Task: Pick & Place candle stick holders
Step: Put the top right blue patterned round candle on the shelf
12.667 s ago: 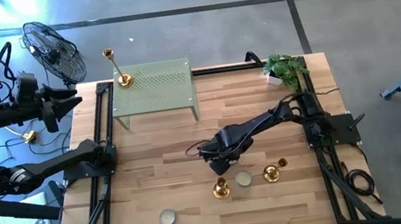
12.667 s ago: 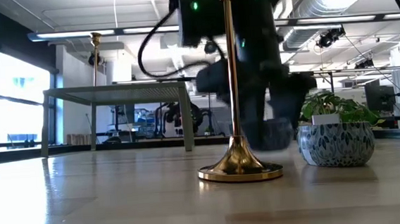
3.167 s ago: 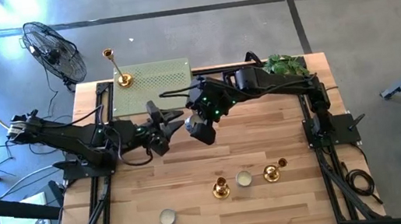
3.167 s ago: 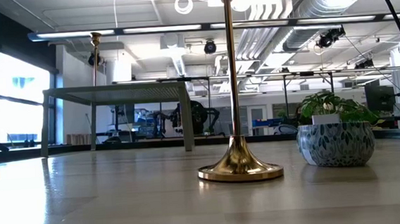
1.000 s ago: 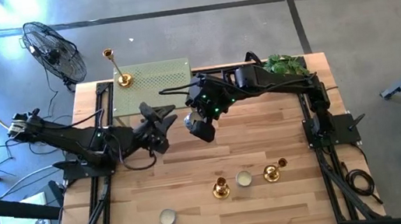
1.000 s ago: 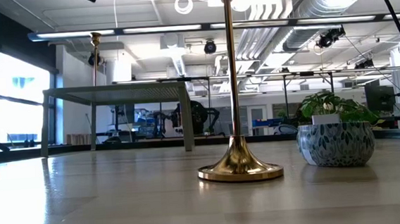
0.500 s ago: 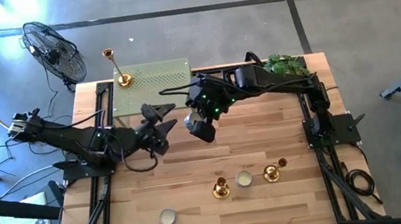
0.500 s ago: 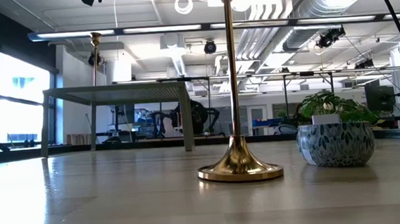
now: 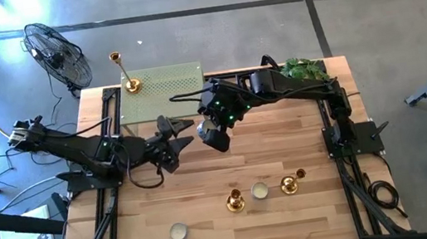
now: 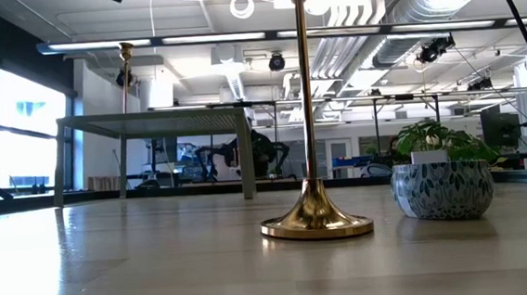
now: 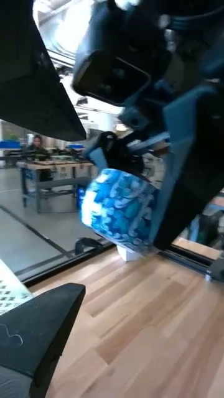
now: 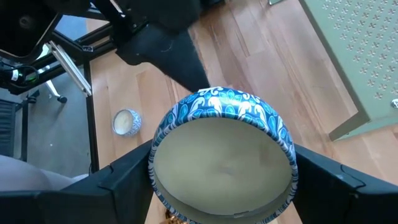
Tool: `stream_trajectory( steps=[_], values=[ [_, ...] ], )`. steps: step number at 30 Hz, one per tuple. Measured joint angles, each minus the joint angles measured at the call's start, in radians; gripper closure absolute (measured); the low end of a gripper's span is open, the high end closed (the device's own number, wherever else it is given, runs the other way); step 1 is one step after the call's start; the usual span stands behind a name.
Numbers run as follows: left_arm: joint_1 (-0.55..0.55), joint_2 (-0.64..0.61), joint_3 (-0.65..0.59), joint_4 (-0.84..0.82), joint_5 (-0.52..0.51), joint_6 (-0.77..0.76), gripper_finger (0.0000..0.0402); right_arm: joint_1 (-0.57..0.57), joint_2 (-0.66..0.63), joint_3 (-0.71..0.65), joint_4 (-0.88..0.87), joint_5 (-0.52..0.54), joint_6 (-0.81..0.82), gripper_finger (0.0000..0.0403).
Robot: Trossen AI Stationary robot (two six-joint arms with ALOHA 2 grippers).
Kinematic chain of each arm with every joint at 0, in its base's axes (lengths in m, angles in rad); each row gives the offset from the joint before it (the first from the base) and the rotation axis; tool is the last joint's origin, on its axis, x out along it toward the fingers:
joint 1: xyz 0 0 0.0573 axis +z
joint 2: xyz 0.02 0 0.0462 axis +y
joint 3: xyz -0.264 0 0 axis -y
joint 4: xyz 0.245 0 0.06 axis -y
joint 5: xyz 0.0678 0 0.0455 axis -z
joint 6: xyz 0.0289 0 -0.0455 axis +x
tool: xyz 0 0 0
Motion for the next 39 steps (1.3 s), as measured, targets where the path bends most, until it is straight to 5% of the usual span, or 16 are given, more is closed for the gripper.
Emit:
stream_trajectory(
  steps=[10,21,39],
  values=[
    [0.015,0.0,0.0,0.027,0.143,0.164,0.0016,0.01,0.0,0.0,0.0,-0.027,-0.011,0.0105],
    [0.119,0.002,0.001,0.098,0.32,0.176,0.0016,0.016,0.0,0.0,0.0,-0.053,-0.018,0.0105],
    [0.117,0.023,0.001,0.059,0.335,0.176,0.0016,0.016,0.0,0.0,-0.003,-0.058,-0.011,0.0105]
  ],
)
